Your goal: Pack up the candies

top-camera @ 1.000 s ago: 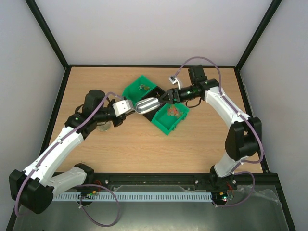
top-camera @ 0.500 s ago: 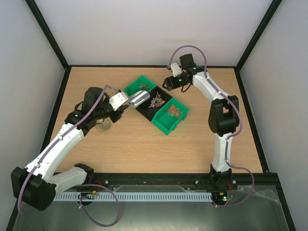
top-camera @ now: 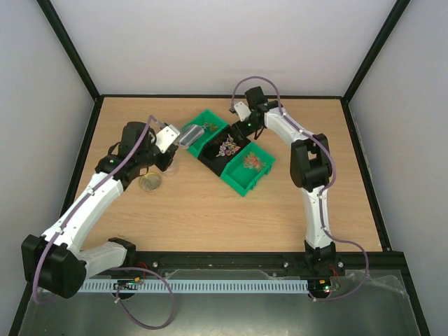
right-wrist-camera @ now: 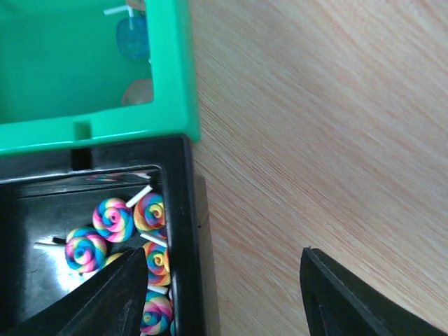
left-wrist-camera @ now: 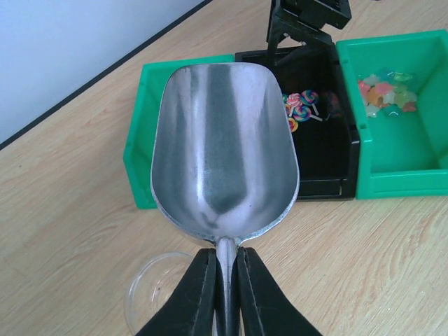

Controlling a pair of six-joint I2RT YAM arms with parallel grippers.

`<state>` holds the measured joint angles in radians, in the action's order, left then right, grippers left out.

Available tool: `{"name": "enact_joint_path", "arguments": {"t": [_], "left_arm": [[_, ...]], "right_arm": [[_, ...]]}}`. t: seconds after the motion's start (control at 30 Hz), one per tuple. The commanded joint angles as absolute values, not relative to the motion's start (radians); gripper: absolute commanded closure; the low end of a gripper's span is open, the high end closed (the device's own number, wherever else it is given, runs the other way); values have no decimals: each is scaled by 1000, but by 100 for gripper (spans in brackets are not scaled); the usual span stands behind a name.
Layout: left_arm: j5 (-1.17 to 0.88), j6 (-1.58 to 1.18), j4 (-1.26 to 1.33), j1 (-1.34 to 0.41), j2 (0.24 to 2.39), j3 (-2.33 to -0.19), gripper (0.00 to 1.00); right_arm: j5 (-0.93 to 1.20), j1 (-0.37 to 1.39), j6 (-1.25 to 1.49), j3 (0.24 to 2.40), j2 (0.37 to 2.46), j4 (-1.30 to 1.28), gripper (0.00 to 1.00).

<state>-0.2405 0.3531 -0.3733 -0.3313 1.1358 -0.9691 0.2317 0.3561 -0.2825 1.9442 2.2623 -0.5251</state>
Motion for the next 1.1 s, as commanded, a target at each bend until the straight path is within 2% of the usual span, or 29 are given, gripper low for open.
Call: {"name": "enact_joint_path", "arguments": {"t": [0.0,0.2,0.3,0.63,0.83,1.0,1.07], "left_arm": [[-222,334,-360,-321,1138,-999,98],[-219,336,-354,-314,1137,-992,98],[-220,338,-352,-312,1136,-987,98],[-209,347,-328,-312,1135,-969,98],[-200,350,-330,-312,1140,-979,98],[-195,358,-330,-312,1134,-974,98],[-193,365,-331,-311,1134,-977,98]], "right_arm": [[180,367,-345,1973,2295,-571,41],[120,390,-362,1973,2318,-547,48],[93,398,-362,1972,2324,-537,56],[64,399,-344,1957,2342,-537,65],[61,399,-334,1939,2323,-538,82],[58,391,-344,1840,2251,-484,97],[63,382,-346,1802,2219,-468,99]]}}
